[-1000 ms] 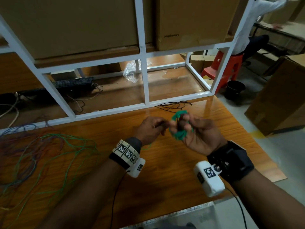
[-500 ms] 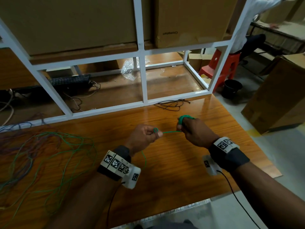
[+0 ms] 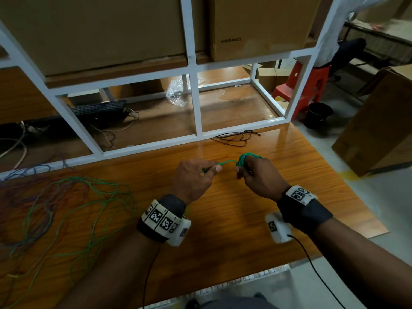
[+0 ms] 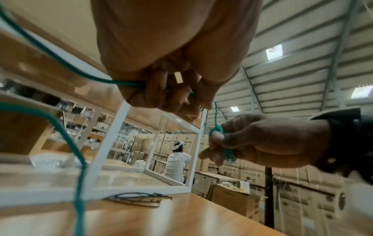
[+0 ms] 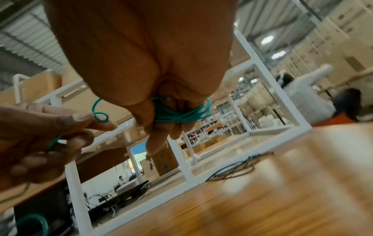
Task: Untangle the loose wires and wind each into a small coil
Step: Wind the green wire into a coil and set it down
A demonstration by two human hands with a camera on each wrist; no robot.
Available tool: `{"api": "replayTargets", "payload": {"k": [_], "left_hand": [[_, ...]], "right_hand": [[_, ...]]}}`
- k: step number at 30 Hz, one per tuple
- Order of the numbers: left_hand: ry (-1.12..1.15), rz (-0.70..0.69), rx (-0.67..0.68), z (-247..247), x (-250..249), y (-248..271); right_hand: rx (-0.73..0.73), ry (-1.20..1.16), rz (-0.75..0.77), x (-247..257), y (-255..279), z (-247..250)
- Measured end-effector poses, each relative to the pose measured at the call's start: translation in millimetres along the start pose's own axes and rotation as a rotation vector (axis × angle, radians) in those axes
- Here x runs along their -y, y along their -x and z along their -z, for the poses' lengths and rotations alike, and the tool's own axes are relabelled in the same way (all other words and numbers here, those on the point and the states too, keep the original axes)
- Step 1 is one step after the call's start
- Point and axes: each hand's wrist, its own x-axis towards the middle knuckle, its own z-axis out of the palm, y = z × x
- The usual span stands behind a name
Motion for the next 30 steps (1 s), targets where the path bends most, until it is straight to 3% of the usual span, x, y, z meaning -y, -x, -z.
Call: {"api": "replayTargets", "payload": {"k": [2, 6, 9, 12, 14, 16, 17, 19, 23, 27, 30], "left_hand": [[0.084, 0.027, -0.09, -7, -5, 1], [0.153, 0.036, -0.256, -21, -3, 1], [-0.042, -0.078, -0.285, -22, 7, 1], [-0.274, -0.165, -0.262, -21, 23, 0], [-0.027, -0.105, -0.07, -14, 32, -7], [0.339, 0.032, 0.336, 1, 38, -18], [0.424, 0.067, 0.52, 11, 39, -22], [0.485, 0.068, 0.689, 29, 41, -25], [0.509, 0.037, 0.701, 44, 39, -25], [0.378, -0.003, 0.652, 38, 28, -35], [0.491, 0.129, 0.678, 25, 22, -36]], "right_hand": [[-0.013, -0.123, -0.108, 7, -3, 1], [0.136, -0.671, -0.207, 18, -1, 14], [0.312, -1.061, -0.303, 19, -2, 23], [0.428, -1.147, -0.303, 20, -2, 32], [0.589, -1.076, -0.277, 21, 1, 36], [0.795, -0.992, -0.255, 19, 6, 35], [0.85, -0.947, -0.244, 17, 9, 33], [0.853, -0.9, -0.265, 13, 13, 30], [0.753, -0.883, -0.299, 3, 15, 29], [0.81, -0.957, -0.303, 5, 13, 25], [0.84, -1.19, -0.253, 7, 11, 24]]}}
